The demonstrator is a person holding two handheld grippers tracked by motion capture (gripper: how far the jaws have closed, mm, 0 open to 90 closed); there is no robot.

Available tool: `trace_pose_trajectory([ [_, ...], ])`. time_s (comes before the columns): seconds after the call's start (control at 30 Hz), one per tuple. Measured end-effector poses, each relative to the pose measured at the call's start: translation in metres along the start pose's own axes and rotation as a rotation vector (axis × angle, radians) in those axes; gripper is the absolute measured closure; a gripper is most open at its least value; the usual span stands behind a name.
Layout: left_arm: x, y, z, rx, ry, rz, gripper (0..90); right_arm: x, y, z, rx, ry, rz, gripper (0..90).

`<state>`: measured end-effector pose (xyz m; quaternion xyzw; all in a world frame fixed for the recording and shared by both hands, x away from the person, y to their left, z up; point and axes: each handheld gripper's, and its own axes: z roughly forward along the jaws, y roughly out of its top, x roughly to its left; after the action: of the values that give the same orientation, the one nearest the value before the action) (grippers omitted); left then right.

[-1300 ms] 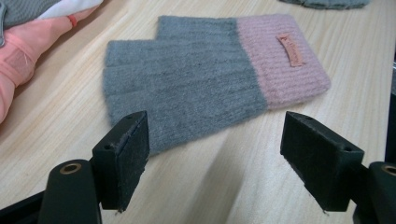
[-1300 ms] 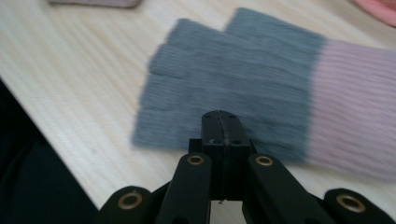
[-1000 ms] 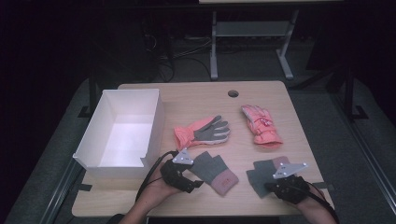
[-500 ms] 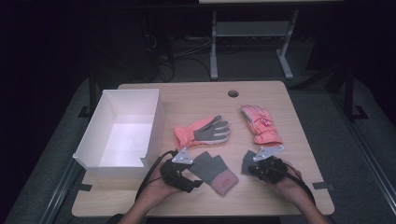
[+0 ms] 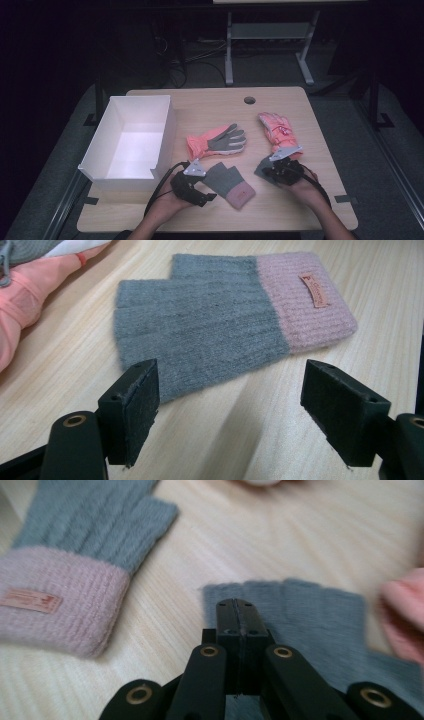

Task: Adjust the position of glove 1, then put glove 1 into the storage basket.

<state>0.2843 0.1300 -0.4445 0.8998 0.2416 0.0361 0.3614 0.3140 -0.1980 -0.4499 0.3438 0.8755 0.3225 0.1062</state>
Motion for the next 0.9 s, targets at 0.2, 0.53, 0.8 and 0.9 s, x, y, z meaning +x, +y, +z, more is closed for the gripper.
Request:
trace_pose_trajectory([
  [0.2,0.002,-0.001,-0.002,-0.004,0.006,-0.008,23.1,-0.018,-0.012,-0.024,-0.044,-0.027,0.04,77.8],
  [0.53,0.002,-0.002,-0.003,-0.009,0.01,-0.016,23.1,-0.04,-0.042,-0.046,-0.038,-0.022,0.104,59.6],
  [0.8,0.004,-0.003,-0.005,-0.005,0.012,-0.015,23.1,-0.04,-0.046,-0.032,-0.007,0.012,0.12,59.2],
  [0.9,0.004,-0.003,-0.005,-0.008,0.013,-0.017,23.1,-0.04,-0.049,-0.027,-0.012,0.004,0.126,68.1],
])
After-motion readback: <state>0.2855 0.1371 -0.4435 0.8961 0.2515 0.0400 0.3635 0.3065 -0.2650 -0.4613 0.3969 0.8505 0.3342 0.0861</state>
